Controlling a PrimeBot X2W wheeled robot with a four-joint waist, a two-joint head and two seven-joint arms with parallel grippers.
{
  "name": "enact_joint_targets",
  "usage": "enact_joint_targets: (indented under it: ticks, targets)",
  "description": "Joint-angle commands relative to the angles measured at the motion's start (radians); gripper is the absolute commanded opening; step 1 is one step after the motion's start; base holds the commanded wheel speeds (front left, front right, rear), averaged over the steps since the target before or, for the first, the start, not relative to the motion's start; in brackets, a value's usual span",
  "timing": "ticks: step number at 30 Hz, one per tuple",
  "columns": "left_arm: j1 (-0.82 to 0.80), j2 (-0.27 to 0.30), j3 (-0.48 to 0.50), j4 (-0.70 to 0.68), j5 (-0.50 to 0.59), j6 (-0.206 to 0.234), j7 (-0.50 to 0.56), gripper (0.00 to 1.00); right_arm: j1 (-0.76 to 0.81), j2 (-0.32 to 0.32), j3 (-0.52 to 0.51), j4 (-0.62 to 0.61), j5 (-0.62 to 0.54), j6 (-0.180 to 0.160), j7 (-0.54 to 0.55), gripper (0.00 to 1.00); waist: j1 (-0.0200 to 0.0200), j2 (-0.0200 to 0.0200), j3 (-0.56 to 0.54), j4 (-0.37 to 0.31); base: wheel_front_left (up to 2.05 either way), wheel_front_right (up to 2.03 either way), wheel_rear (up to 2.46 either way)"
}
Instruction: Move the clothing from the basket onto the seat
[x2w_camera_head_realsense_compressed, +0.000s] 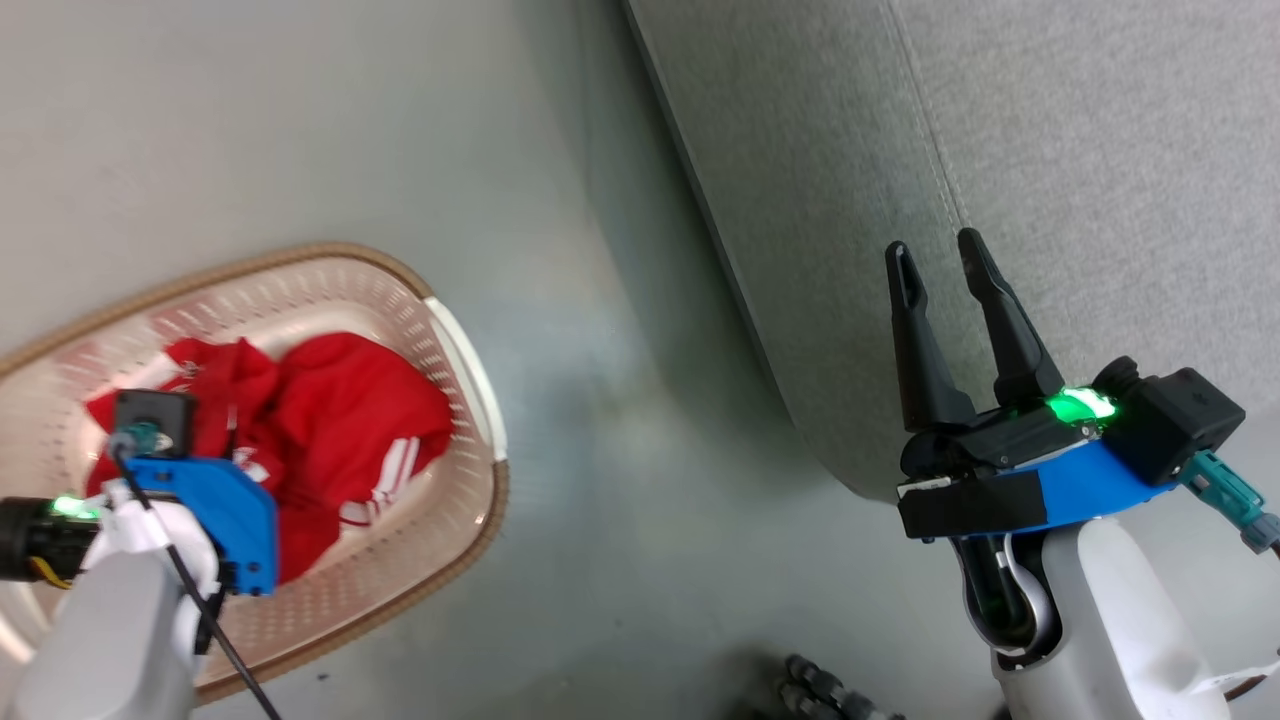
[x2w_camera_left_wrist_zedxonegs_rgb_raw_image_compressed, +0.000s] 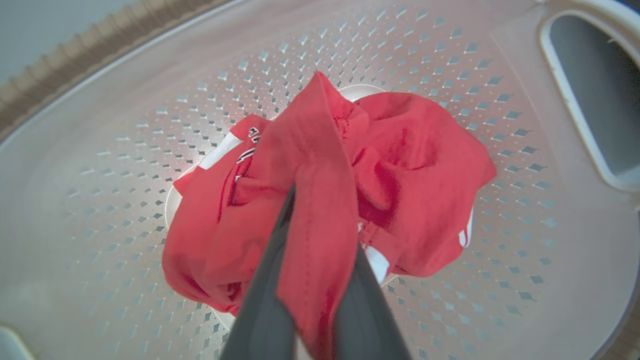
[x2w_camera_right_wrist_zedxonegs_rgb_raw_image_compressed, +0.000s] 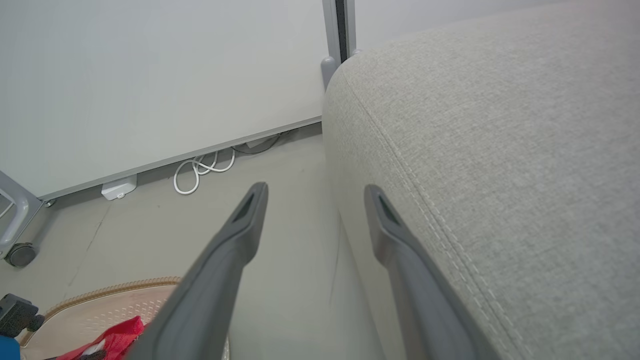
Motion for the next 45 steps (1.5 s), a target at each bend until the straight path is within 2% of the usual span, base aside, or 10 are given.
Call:
enact_joint_targets:
  ticks: [1, 15, 24, 32, 45]
  targets:
    - [-0.014, -0.014, -0.006, 0.006, -0.004, -0.008, -0.018, 0.00, 0.003, -0.001, -0.009, 0.006, -0.014, 0.000, -0.001, 1.00, 0.0000, 0.0000, -0.070, 0.046, 0.00, 0.00, 0.00]
    - [0.019, -0.185, -0.086, 0.077, -0.048, -0.063, -0.176, 0.00, 0.126, -0.002, -0.063, 0.072, -0.159, 0.000, -0.001, 1.00, 0.0000, 0.0000, -0.457, 0.251, 0.00, 0.00, 0.00]
    - [0.003, -0.286, -0.128, 0.058, -0.089, -0.078, -0.287, 0.00, 0.211, -0.002, -0.068, 0.108, -0.214, 0.000, -0.001, 1.00, 0.0000, 0.0000, -0.634, 0.369, 0.00, 0.00, 0.00]
    - [-0.037, -0.327, -0.177, 0.002, -0.125, -0.086, -0.322, 0.00, 0.249, -0.001, -0.046, 0.126, -0.216, 0.000, -0.001, 1.00, 0.0000, 0.0000, -0.708, 0.409, 0.00, 0.00, 0.00]
    - [-0.096, -0.342, -0.257, -0.053, -0.154, -0.087, -0.308, 0.00, 0.249, -0.001, -0.001, 0.140, -0.207, 0.000, -0.001, 1.00, 0.0000, 0.0000, -0.715, 0.392, 0.00, 0.00, 0.00]
